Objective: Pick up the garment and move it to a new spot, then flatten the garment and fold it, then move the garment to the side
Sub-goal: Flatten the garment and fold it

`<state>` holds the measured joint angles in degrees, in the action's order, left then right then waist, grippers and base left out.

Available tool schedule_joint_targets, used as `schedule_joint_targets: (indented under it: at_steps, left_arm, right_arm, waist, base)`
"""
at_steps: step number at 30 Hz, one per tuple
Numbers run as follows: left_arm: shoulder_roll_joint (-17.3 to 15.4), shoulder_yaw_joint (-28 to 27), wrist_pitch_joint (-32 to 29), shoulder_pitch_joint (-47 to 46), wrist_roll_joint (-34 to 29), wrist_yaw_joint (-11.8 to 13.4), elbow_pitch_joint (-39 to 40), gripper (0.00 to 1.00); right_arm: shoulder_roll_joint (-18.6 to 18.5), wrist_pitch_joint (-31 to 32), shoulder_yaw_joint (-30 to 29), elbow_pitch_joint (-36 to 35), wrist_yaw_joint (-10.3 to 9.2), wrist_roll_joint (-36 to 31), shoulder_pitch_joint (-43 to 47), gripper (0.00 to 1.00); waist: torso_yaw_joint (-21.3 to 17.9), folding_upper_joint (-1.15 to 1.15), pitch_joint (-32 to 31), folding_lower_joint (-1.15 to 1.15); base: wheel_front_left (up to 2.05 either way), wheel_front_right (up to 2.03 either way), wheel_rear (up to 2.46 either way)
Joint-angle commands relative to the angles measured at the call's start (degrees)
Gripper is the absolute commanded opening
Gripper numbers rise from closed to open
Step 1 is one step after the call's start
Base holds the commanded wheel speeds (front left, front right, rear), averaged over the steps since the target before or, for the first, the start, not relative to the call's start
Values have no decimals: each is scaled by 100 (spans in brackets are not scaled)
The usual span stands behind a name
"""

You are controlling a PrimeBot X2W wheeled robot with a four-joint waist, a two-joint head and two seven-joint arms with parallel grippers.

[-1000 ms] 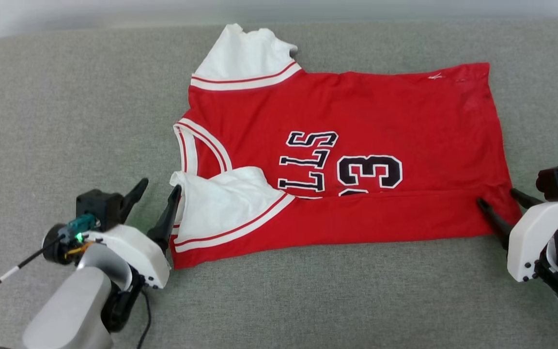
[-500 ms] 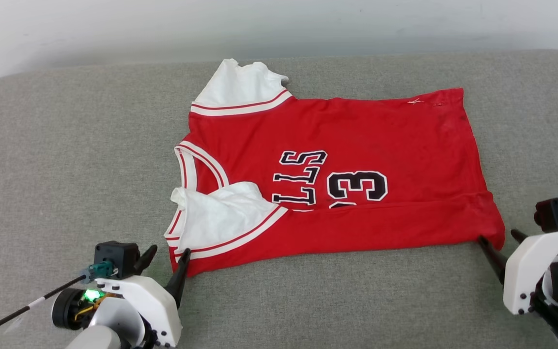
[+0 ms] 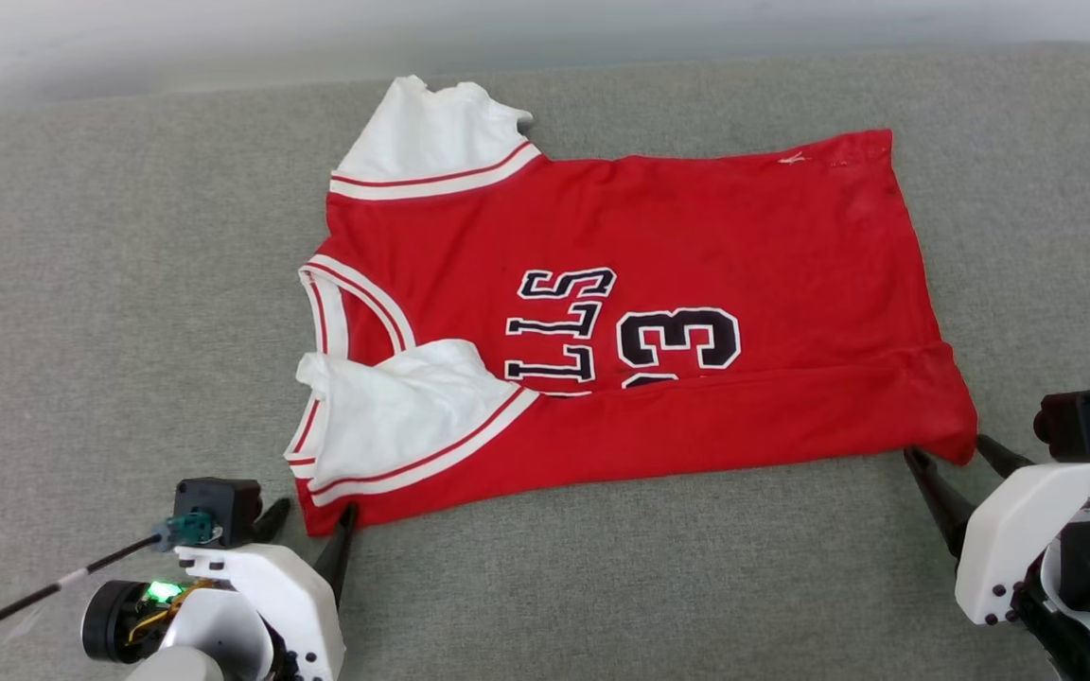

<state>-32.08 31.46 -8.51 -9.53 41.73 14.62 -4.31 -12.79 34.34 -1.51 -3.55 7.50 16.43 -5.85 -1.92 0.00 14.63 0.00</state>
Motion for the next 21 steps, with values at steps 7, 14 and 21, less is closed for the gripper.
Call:
schedule_joint_targets:
  at_steps: [7, 14, 21]
  left_arm:
    - [110, 288, -417, 52, 205, -262, -542, 100]
    - [319, 363, -222, -41, 301, -530, -724, 0]
    - [197, 201, 176, -183, 101, -461, -260, 0]
  right_arm:
    - [-14, -13, 53, -270, -2, -91, 27, 100]
    - [-241, 102, 14, -320, -2, -135, 36, 100]
    - [-513, 293, -169, 1, -2, -215, -115, 100]
  waist:
    - [-91, 0, 183, 0]
    - [53, 0, 79, 0]
    - [314, 0, -35, 0]
  base:
    - [0, 0, 0]
    - [0, 0, 0]
    - [0, 0, 0]
